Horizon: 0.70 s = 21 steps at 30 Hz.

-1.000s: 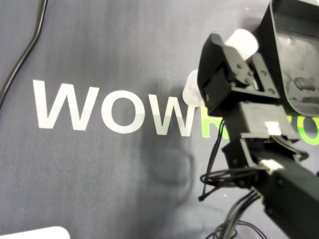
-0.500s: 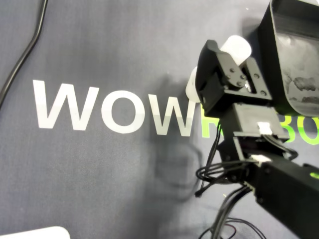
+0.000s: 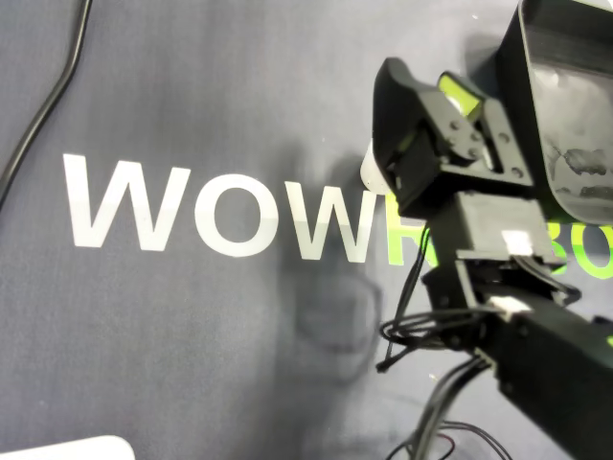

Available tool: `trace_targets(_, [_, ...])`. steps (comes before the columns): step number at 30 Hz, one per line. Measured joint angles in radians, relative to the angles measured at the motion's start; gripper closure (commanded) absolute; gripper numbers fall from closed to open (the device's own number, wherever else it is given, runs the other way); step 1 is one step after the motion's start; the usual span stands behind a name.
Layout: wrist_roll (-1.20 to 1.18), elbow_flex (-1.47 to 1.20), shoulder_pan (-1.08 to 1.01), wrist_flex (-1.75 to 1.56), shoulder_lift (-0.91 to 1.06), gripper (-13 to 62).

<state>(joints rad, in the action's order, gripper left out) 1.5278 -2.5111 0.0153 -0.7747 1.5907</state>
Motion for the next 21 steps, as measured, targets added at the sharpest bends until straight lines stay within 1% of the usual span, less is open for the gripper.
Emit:
trace_targets(5, [-0.023,-0.002,0.006,0.057,0.178,25.8])
trace_targets(6, [-0.046,-0.002,0.009,0.097,0.222,25.8])
trace_targets(7, [-0.127,-0.002,0.012,0.192,0.308,25.7])
trace_targets(8, [-0.143,-0.002,0.012,0.207,0.321,25.7])
trace_targets(10, [-0.273,0.012,0.015,0.316,0.402,25.7])
trace_targets(11, [-0.434,0.028,0.014,0.434,0.482,25.0])
trace_targets(13, [-0.535,0.029,0.008,0.499,0.518,21.7])
trace_targets(14, [-0.709,0.028,-0.011,0.594,0.566,20.9])
trace_targets(15, [-0.733,0.028,-0.014,0.606,0.572,19.7])
trace_targets(16, [-0.896,0.026,-0.023,0.669,0.612,19.2])
trace_targets(17, [-0.92,0.026,-0.023,0.678,0.617,18.4])
trace_targets(21, [-1.183,-0.035,-0.032,0.782,0.707,17.8])
